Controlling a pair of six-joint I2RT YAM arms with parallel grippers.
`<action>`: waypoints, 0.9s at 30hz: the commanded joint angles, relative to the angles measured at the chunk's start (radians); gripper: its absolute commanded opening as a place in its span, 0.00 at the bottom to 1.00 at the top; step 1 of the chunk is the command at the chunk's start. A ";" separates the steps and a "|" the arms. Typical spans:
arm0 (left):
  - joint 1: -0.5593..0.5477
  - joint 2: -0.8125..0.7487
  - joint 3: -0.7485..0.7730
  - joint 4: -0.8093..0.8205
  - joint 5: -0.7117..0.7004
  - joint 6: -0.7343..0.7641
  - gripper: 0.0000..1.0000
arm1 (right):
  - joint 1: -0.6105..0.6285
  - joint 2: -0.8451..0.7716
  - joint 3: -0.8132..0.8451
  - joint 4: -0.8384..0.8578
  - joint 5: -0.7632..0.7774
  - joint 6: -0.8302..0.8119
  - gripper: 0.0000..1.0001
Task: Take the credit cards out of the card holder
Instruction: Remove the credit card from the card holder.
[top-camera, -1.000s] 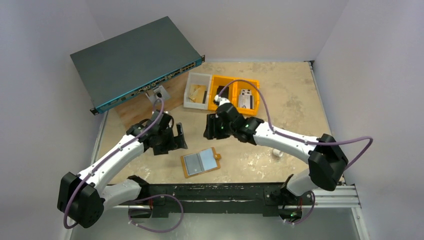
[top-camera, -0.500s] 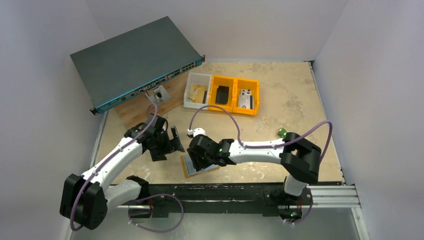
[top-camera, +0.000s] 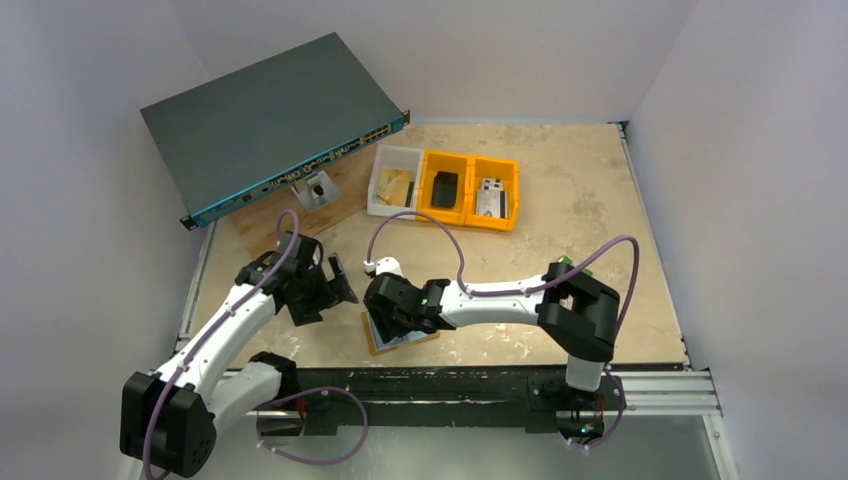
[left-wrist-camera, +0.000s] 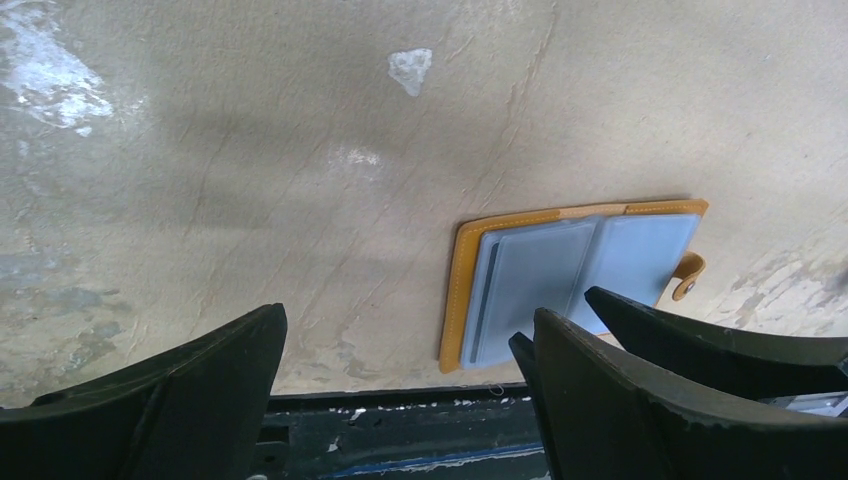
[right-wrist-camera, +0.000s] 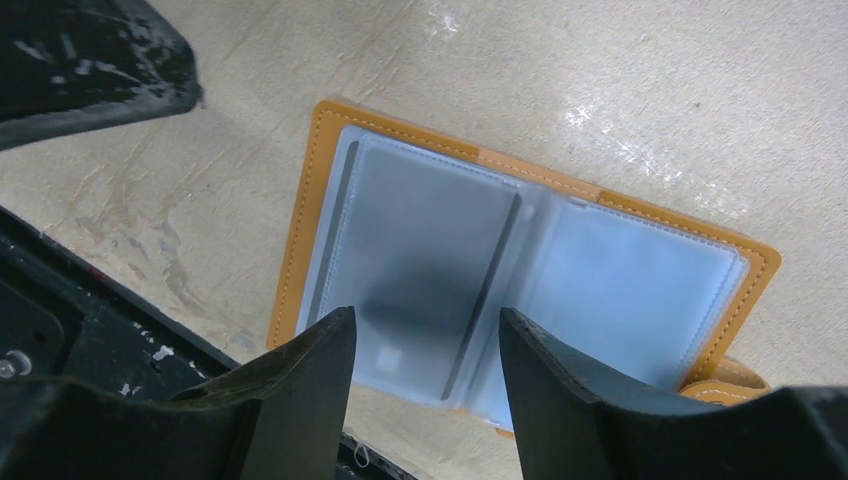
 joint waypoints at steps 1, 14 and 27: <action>0.008 -0.029 -0.003 -0.029 -0.055 -0.006 0.94 | 0.009 0.015 0.050 -0.008 0.037 0.027 0.54; 0.008 -0.017 -0.057 0.028 -0.014 -0.071 0.93 | 0.020 0.076 0.075 -0.040 0.045 0.063 0.58; 0.005 0.013 -0.061 0.082 0.066 -0.040 0.84 | -0.021 0.088 -0.012 -0.017 -0.006 0.114 0.39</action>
